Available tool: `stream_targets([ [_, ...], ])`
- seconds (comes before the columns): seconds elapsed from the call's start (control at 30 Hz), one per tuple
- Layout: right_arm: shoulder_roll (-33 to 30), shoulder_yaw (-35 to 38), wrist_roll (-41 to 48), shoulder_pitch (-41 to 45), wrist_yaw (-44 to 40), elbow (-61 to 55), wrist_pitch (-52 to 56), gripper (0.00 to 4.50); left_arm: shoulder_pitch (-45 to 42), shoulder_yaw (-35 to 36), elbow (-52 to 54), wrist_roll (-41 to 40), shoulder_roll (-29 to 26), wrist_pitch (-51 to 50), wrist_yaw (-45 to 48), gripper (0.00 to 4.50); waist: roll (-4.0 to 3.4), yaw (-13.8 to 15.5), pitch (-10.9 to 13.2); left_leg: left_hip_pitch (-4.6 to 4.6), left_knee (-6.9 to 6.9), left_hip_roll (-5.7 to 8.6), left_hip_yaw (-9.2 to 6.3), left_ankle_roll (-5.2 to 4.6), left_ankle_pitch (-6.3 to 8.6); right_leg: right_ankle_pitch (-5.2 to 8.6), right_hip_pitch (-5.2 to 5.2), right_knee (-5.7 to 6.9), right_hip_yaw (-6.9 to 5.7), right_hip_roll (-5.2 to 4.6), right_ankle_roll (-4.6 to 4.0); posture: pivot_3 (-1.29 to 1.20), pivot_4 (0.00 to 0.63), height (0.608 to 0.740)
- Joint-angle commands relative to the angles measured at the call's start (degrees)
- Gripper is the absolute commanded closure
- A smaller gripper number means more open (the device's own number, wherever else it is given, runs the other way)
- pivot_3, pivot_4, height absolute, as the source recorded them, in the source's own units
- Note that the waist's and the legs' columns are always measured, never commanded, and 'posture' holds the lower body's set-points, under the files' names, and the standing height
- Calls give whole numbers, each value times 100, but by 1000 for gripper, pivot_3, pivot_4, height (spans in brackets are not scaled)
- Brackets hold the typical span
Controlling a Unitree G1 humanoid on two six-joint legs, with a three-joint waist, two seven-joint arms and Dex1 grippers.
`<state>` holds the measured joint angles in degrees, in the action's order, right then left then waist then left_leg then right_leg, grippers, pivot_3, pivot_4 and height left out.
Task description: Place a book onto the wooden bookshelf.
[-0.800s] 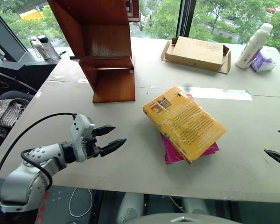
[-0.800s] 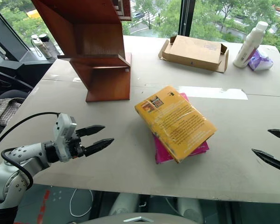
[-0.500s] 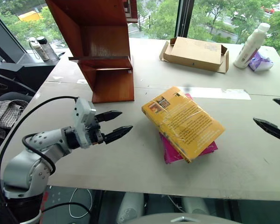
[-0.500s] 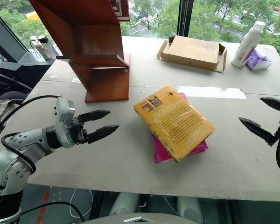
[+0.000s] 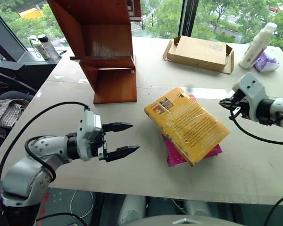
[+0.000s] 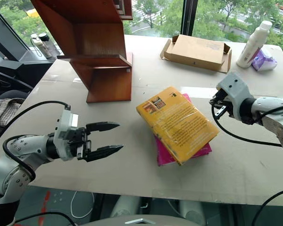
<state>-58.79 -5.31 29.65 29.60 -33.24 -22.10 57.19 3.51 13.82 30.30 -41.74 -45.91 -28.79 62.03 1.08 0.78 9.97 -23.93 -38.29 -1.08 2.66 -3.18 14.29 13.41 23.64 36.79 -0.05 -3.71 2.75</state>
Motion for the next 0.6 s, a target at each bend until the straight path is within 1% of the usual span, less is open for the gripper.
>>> stream_targets([
  [0.03,-42,-257,-394,268,-250,170,-151,4463,129,195,329,-29,-24,145,-87,411,0,-1,0,0,0,0,0,0,0,0,0,0,-1,0,0,0,150,740],
  [0.17,-35,-742,-914,439,-538,504,-435,4463,377,288,481,-66,45,152,-292,411,0,-15,0,-2,0,0,0,0,0,-1,2,1,0,3,1,0,150,740],
  [0.37,397,-1034,-1016,516,-877,326,-388,4463,713,407,537,-46,77,218,-403,411,0,-31,0,0,0,-3,-1,0,0,-1,2,3,0,11,2,0,150,740],
  [0.6,975,-1137,-1105,373,-768,-24,-185,4463,1023,489,460,23,100,363,-440,411,0,-22,0,0,-1,-3,-1,0,0,-1,1,3,-1,10,2,0,150,740],
])
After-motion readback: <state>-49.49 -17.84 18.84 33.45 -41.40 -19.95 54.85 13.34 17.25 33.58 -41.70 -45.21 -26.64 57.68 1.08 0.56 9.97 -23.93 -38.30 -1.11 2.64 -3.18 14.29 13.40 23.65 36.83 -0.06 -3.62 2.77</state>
